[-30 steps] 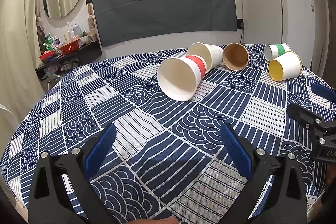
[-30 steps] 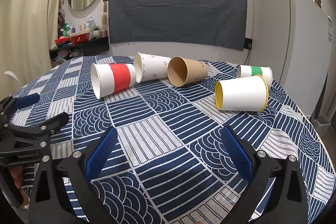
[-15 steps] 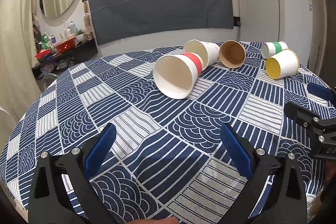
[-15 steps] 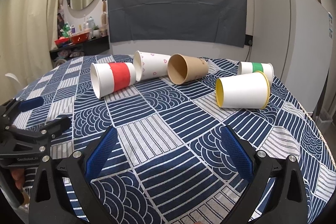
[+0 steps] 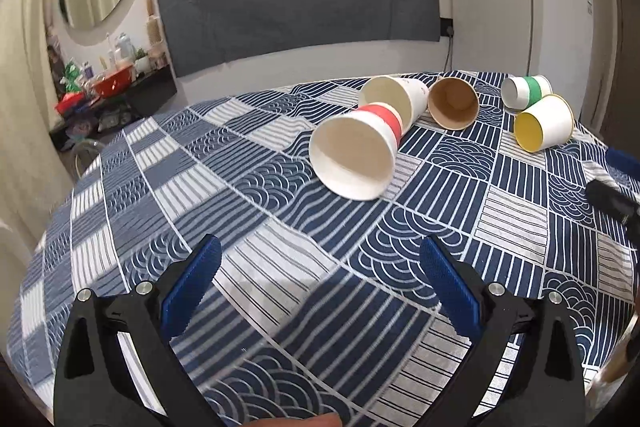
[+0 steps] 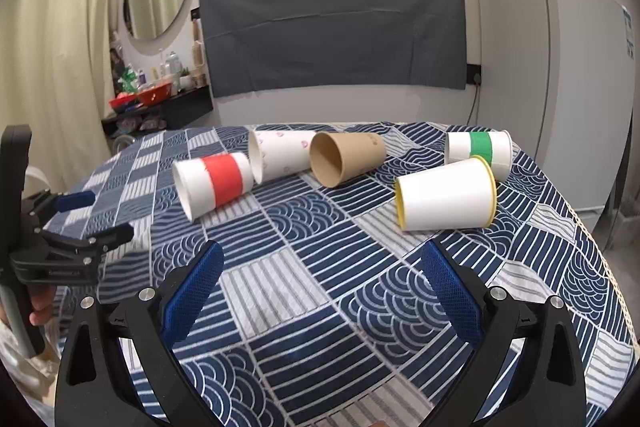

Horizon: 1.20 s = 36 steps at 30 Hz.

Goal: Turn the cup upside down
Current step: 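Move the left gripper to the red-banded cup and close around its body, then lift the red-banded cup with the left gripper and rotate it mouth-down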

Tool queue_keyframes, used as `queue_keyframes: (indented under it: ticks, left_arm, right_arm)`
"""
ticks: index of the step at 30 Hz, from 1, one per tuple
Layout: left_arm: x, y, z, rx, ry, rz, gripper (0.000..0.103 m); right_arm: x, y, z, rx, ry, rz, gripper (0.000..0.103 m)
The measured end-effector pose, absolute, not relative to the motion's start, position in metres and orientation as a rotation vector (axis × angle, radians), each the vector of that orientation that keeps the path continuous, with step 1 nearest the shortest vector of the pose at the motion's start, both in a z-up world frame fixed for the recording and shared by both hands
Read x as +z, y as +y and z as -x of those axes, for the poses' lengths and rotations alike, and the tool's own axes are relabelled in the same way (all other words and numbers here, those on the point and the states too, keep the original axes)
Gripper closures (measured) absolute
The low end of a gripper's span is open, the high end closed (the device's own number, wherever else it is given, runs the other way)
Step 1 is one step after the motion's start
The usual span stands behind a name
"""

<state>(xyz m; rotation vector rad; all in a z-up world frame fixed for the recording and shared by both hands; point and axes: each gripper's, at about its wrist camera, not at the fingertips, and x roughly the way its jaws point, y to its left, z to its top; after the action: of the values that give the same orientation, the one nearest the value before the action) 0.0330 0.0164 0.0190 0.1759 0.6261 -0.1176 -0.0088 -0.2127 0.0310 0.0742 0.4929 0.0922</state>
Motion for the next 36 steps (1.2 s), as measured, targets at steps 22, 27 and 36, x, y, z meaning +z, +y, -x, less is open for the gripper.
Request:
queue_keyframes:
  ticks: [22, 27, 36]
  left_arm:
    - [0.053, -0.045, -0.166, -0.324, 0.944, -0.483, 0.006]
    - [0.035, -0.048, -0.195, -0.312, 1.009, -0.564, 0.006]
    - [0.016, -0.053, -0.198, -0.369, 1.091, -0.588, 0.036]
  right_arm:
    - [0.021, -0.244, -0.083, 0.182, 0.777, -0.143, 0.008]
    - [0.011, -0.238, -0.090, 0.173, 0.802, -0.119, 0.008]
    - [0.009, -0.228, -0.081, 0.208, 0.821, -0.111, 0.008]
